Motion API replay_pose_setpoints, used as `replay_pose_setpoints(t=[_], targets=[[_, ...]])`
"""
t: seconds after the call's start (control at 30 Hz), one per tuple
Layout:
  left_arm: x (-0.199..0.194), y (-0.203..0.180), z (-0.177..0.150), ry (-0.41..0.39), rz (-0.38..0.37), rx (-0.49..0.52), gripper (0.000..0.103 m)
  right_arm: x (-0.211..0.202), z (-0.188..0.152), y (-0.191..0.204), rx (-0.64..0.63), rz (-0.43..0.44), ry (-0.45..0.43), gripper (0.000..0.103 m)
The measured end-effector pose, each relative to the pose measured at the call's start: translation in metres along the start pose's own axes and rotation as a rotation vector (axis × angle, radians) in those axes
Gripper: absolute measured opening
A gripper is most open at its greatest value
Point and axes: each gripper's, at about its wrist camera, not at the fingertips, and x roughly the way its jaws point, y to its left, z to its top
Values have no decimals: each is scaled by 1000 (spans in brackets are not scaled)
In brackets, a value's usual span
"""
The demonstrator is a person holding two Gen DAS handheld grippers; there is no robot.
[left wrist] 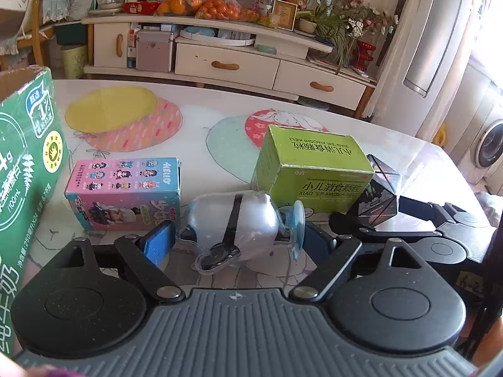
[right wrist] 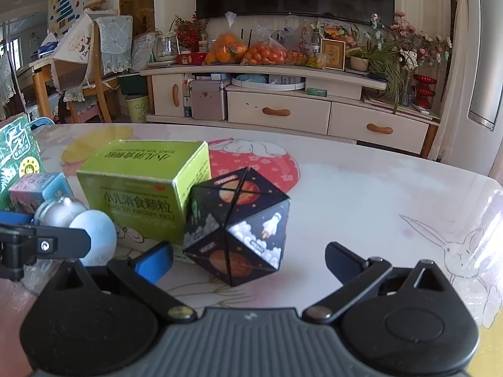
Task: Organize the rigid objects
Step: 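Grasp the white-and-blue toy with the left gripper while the right grasps the black space-print cube, then lift the white-and-blue toy and black cube toward the cardboard box with both grippers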
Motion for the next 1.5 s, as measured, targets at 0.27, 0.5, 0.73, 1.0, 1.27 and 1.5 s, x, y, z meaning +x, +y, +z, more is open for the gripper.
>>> replay_pose_setpoints(t=[0.27,0.5,0.73,1.0,1.27,1.5], targets=[[0,-3,-1,0,8,5,103,-1,3,-6,16,1,-33,86],[-2,-3,-7,-4,15,6,102,-4,2,-2,0,-10,-50,60],[-3,-7,-16,4,29,21,102,-10,-5,5,-27,-21,-52,56],[-6,-6,-22,19,33,16,102,-23,-15,12,-34,-39,-56,56],[-9,-6,-22,25,26,9,102,-37,-27,27,-68,-51,-63,56],[-12,-5,-25,36,12,-1,101,-52,-39,33,-58,-64,-63,56]])
